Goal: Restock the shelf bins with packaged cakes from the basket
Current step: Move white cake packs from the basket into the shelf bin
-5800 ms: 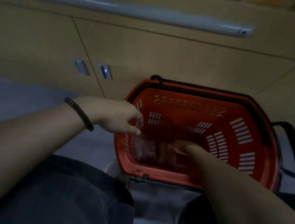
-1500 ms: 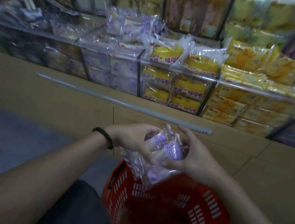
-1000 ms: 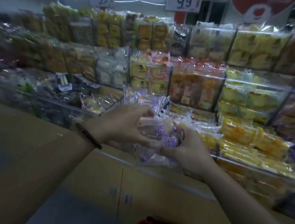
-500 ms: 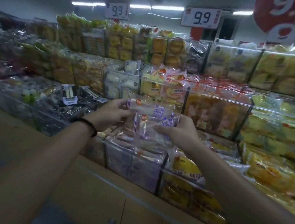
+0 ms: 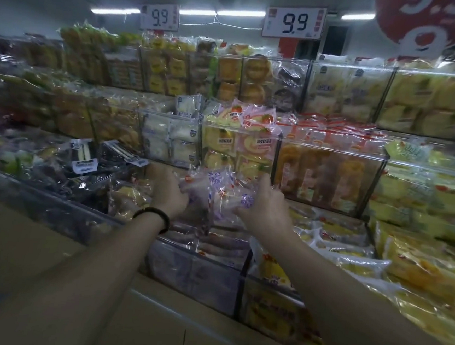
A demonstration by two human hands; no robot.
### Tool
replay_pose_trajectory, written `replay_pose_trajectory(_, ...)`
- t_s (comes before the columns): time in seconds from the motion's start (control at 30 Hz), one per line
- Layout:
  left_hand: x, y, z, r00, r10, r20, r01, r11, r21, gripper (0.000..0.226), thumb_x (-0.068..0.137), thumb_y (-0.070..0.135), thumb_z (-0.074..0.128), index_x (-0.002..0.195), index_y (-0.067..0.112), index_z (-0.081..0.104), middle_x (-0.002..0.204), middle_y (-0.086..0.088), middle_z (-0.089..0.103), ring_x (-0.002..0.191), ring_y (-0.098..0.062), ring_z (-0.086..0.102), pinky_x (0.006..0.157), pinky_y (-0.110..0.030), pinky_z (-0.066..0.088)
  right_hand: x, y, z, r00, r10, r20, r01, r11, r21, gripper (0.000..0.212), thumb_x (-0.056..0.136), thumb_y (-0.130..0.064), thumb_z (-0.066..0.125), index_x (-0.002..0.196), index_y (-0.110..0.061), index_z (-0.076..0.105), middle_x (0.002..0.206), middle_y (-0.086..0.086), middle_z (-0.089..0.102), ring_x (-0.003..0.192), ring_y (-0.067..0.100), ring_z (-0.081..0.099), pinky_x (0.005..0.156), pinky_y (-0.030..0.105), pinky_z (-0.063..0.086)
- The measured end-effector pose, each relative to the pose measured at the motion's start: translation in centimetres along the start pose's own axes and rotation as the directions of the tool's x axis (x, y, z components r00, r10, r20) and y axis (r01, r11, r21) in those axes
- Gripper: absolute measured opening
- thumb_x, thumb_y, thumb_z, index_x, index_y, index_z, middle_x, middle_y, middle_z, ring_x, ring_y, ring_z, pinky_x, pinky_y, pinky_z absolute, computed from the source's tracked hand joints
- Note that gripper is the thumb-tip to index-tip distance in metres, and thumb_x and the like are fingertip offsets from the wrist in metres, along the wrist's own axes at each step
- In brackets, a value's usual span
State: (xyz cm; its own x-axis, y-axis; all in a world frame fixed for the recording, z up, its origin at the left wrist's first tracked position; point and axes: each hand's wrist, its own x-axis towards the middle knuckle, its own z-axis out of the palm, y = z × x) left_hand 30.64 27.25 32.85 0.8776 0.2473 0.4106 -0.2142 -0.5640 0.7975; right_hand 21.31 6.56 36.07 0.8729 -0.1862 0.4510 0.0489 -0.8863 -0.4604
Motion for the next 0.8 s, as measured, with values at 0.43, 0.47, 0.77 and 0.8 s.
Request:
replay_pose_trajectory(0.43, -1.5, -1.8, -0.5, 0.920, 0.341, 0.194, -0.378, 0.904, 0.201, 0.085, 0.084, -0.018, 0.070, 0.142, 0.043, 0.055, 0.137, -0.001, 0.030, 0.091, -0.007, 0.055, 0.076, -0.018, 0.058, -2.6, -0.5, -2.1, 0.992, -0.116, 0.040, 0.122, 0.973, -0.196, 0.071, 0.087, -0.039, 0.078, 0.147, -0.036, 0.039, 0.135, 0.007, 0.030, 0.107, 0.031, 0.056, 0.074, 0.039, 0.056)
replay_pose_trajectory(0.47, -1.3, -2.0, -0.4, 0.911, 0.361, 0.201, -0.402, 0.887, 0.227, 0.082, 0.085, -0.016, 0.071, 0.140, 0.042, 0.056, 0.140, -0.003, 0.032, 0.092, -0.007, 0.055, 0.074, -0.017, 0.055, -3.4, -0.5, -2.4, 0.989, -0.143, 0.036, 0.147, 0.973, -0.176, 0.070, 0.087, -0.040, 0.077, 0.147, -0.034, 0.041, 0.137, 0.007, 0.031, 0.113, 0.031, 0.055, 0.079, 0.040, 0.057)
replay_pose_trajectory(0.77, -4.6, -1.1, -1.5, 0.942, 0.317, 0.108, -0.334, 0.870, 0.362, 0.079, 0.089, 0.000, 0.064, 0.156, 0.033, 0.038, 0.157, -0.014, 0.036, 0.142, -0.043, 0.039, 0.114, -0.059, 0.045, -14.6, 2.2, -3.8, 0.833, -0.448, -0.325, 0.515, 0.843, 0.159, 0.014, 0.089, -0.009, 0.072, 0.093, -0.020, 0.066, 0.095, -0.012, 0.055, 0.084, 0.002, 0.052, 0.071, 0.012, 0.040)
replay_pose_trajectory(0.8, -6.4, -0.7, -1.6, 0.935, 0.347, 0.065, -0.350, 0.882, 0.316, 0.068, 0.090, 0.001, 0.062, 0.150, 0.027, 0.044, 0.152, -0.013, 0.040, 0.139, -0.041, 0.041, 0.112, -0.058, 0.046, -16.4, 2.6, -3.1, 0.837, -0.439, -0.327, 0.515, 0.834, 0.199, 0.016, 0.087, -0.007, 0.072, 0.090, -0.020, 0.064, 0.091, -0.012, 0.055, 0.080, 0.003, 0.052, 0.066, 0.014, 0.040)
